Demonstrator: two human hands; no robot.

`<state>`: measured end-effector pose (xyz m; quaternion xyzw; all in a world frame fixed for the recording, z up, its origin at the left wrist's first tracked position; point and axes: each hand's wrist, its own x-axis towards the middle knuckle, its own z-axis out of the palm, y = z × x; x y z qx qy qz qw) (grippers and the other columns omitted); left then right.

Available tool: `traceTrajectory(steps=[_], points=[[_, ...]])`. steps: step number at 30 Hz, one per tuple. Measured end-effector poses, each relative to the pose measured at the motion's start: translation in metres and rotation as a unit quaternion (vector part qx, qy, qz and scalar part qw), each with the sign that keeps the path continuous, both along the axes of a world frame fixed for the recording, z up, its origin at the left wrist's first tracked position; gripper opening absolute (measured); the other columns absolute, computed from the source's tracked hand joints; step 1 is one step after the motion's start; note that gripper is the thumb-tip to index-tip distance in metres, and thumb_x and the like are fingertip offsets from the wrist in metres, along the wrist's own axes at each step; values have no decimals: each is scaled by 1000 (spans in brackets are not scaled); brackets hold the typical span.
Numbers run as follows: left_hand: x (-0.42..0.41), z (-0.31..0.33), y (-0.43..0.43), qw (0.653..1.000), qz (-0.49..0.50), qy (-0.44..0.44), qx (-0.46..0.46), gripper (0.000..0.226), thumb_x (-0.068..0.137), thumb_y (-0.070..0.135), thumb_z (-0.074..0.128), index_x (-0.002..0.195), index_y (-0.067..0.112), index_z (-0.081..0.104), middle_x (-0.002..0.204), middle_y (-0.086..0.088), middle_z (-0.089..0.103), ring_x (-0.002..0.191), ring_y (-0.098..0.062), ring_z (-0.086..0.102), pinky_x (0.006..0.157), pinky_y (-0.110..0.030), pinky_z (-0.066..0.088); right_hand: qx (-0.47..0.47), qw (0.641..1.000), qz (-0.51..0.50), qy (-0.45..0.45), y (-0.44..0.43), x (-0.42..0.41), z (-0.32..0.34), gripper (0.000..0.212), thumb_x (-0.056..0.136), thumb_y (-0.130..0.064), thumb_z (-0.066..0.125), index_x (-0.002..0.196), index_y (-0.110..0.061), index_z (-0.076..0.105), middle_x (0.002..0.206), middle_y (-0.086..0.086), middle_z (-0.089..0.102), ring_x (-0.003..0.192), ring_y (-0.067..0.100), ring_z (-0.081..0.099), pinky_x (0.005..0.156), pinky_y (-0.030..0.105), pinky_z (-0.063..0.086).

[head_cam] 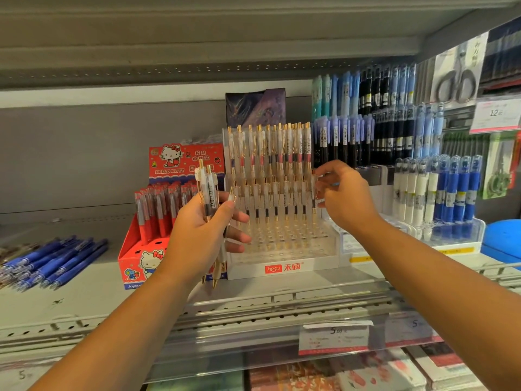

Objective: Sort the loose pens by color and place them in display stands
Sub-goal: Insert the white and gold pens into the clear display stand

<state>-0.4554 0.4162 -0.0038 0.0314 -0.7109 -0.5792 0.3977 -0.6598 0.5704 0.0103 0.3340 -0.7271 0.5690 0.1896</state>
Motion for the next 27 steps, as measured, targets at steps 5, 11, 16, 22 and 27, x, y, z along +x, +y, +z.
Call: traceTrajectory(steps=[5,11,16,22,27], points=[[1,1,1,1000,11,13,12,10,101,21,51,107,20,58,87,-8,74,67,-31,72,53,-36,59,14,1000,-6,12,4,-1,0,33,91,8,50,96,-22,61,82,-6,66,79,15,66,69,28,54],[0,0,1,999,29,34,15,10,102,19,50,106,22,59,84,-9,74,73,-27,73,56,-36,59,46,998,-25,25,4,-1,-1,28,91,5,46,96,-18,60,80,0,67,72,3,60,60,10,47],[0,-1,-1,995,83,32,-49,10,101,27,51,103,29,61,85,9,76,84,4,68,65,-13,50,65,996,-50,30,5,1,-1,21,92,-7,54,108,-20,63,91,0,67,76,8,61,67,23,54],[0,0,0,995,82,7,-55,12,100,33,50,101,33,62,91,24,73,90,22,57,73,-14,33,1,989,-26,145,1,28,4,15,91,-14,59,103,-22,55,96,-5,58,85,4,55,72,18,46],[-1,0,0,996,72,23,-55,11,98,35,53,99,43,62,95,34,67,90,18,60,64,-4,45,75,970,197,124,-16,78,8,8,88,-21,61,93,-27,58,91,-8,61,83,3,60,74,21,53]])
